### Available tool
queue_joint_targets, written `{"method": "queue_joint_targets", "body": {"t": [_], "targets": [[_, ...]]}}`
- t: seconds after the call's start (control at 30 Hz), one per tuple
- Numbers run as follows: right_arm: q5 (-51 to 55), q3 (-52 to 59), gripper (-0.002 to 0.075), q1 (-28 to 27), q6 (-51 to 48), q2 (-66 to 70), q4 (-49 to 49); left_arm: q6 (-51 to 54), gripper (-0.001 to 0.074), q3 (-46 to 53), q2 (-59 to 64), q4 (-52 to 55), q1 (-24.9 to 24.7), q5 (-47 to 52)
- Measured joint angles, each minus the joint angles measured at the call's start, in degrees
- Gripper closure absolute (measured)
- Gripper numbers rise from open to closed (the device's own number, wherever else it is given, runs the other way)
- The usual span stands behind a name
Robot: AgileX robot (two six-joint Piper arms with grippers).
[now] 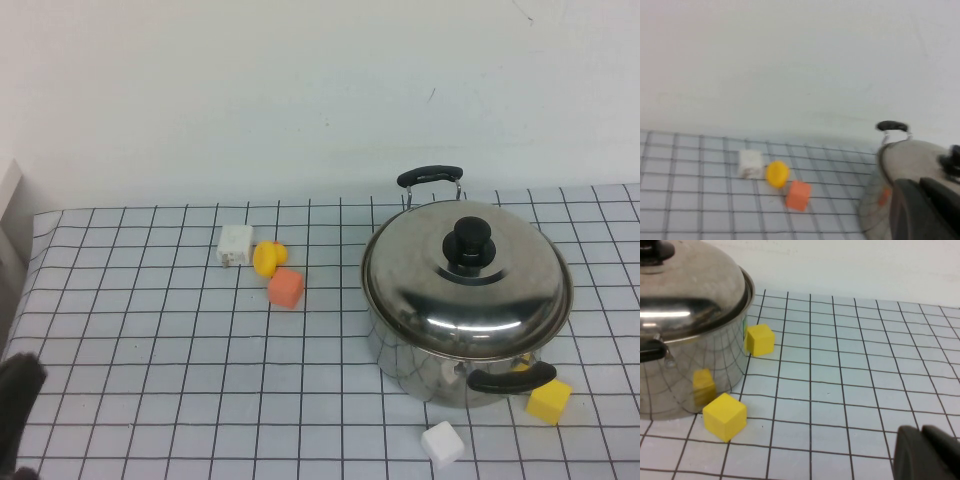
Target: Cover the pot
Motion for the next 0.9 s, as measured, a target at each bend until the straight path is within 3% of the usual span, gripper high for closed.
{"method": "queue_joint_targets", "body": {"t": [0.37, 0.5, 0.73, 0.9], "targets": [[0.00, 0.00, 0.0713, 0.00, 0.00, 0.00, 0.00, 42.99, 0.0736, 12.57, -12.57, -45.20, 8.43, -1.95], [0.00, 0.00, 0.0714, 0.00, 0.00, 0.00, 0.00, 49.70, 0.0736, 15.37, -17.40, -51.38, 11.05, -3.66], [0.00, 0.00, 0.0714, 0.00, 0.00, 0.00, 0.00, 55.47, 0.0736, 15.37, -21.10, -59.64, 15.06, 10.33], [0.00, 0.00, 0.0714, 0.00, 0.00, 0.00, 0.00, 61.39, 0.0736, 15.27, -21.12, -60.92, 15.92, 12.20]]}}
